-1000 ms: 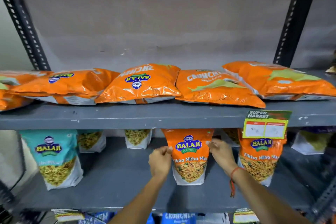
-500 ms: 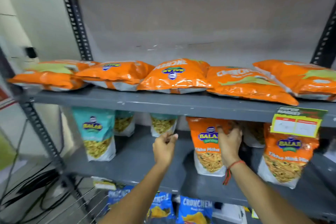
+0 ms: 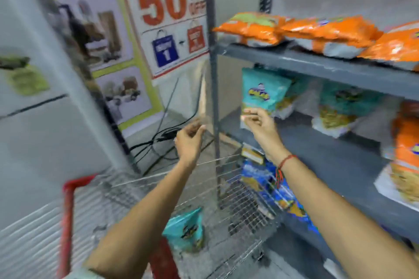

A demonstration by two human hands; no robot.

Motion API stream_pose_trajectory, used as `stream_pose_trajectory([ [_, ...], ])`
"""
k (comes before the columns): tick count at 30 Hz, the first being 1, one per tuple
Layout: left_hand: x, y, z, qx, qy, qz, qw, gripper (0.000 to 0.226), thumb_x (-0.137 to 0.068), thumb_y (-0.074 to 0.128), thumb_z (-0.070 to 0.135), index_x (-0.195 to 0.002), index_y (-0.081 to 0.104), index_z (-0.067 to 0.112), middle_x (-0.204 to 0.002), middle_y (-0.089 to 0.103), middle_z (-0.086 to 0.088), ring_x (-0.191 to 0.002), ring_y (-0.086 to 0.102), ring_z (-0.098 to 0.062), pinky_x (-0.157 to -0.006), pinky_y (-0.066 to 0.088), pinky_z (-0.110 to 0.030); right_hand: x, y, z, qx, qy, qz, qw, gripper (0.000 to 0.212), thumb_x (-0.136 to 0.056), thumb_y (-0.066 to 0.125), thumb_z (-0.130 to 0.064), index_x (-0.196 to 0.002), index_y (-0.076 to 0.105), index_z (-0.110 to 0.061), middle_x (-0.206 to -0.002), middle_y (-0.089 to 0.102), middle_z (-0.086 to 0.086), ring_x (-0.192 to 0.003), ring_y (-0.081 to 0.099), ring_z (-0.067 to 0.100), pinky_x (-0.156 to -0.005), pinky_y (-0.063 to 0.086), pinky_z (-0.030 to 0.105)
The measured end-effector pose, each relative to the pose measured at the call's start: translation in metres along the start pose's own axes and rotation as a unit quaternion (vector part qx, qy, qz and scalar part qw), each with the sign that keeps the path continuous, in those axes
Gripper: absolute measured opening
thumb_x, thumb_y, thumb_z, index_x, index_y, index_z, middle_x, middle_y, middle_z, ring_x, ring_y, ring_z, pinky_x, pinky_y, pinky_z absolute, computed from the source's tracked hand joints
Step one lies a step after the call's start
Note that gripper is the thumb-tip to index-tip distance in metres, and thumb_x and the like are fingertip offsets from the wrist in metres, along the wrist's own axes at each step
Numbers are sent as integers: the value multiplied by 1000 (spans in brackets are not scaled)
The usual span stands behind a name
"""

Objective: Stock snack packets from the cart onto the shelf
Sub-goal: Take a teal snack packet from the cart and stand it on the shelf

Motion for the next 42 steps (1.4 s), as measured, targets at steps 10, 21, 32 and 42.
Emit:
stream_pose_trajectory([
  [10,83,-144,-240,-383,-376,-191,822,29,-80,64,20,-103,68,3,-103,72,-21,-100,69,-32,-75,56,-31,45,158,236,246,265,-479,800,17,-82,61,11,-97,54,9,-80,60,17,-53,56,-9,-61,41,3],
  [21,134,-103,-360,-109,-514,105,844,52,-89,53,-1,-139,42,8,-139,53,-14,-128,50,-29,-111,39,-45,94,199,365,220,297,-505,780,48,-76,74,-10,-120,56,-17,-94,68,-6,-93,68,18,-82,60,33],
  [32,110,-90,-339,-202,-445,152,859,17,-86,67,18,-93,68,3,-95,73,-18,-90,68,-30,-79,51,-38,76,164,358,221,242,-345,880,7,-84,66,-7,-85,71,-3,-77,70,3,-72,70,26,-61,61,37],
  [42,56,-36,-207,-113,-171,18,978,8,-93,53,23,-93,56,16,-77,62,10,-74,59,4,-68,45,-12,45,67,232,229,114,-137,957,33,-84,67,-12,-54,52,-9,-52,51,6,-55,48,21,-53,36,24],
])
Point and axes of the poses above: each hand's wrist, its own x-axis away from the middle knuckle, its own y-axis out of the palm, z = x × y, the point moved 4 cm from there along -x, towards the middle knuckle
